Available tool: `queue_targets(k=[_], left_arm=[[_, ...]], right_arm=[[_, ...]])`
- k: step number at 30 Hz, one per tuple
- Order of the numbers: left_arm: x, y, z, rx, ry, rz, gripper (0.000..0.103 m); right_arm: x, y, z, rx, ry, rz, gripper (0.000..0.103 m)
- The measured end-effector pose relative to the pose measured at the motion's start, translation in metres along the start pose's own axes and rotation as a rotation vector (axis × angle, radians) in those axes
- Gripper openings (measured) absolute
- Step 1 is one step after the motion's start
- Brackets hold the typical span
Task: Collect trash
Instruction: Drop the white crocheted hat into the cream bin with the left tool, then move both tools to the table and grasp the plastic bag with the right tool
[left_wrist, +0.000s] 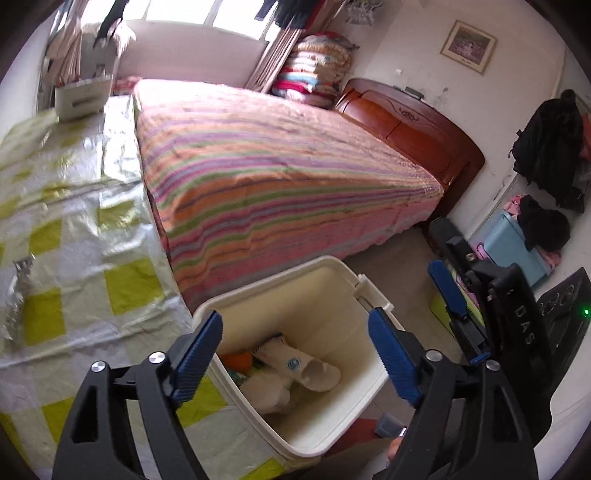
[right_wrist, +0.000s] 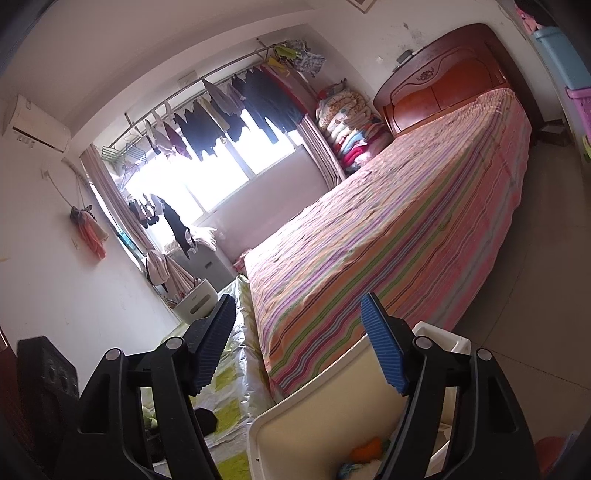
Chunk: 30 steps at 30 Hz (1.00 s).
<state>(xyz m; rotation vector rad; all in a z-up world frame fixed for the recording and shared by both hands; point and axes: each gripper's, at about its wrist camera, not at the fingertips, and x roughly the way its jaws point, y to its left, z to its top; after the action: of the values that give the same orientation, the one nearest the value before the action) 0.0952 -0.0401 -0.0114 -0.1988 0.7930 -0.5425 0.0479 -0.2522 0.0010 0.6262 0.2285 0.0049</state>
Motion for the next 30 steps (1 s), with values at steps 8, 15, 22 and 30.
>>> queue_targets(k=[8,15,22,30], left_arm=[[-0.025,0.02,0.011,-0.075,-0.046,-0.012,0.085],[-0.069,0.062,0.025,-0.226,-0.145,-0.022,0.09],[-0.125,0.109,0.034,-0.318,-0.262,0.065,0.092],[-0.213,0.192,0.027,-0.391,-0.447,0.394,0.092]], right_arm=[[0.005,0.007,-0.003,-0.009,0.018,0.019,0.076],[0.01,0.022,-0.008,-0.045,0.037,0.042,0.081],[0.017,0.063,-0.024,-0.13,0.066,0.108,0.093],[0.049,0.157,-0.068,-0.32,0.253,0.316,0.093]])
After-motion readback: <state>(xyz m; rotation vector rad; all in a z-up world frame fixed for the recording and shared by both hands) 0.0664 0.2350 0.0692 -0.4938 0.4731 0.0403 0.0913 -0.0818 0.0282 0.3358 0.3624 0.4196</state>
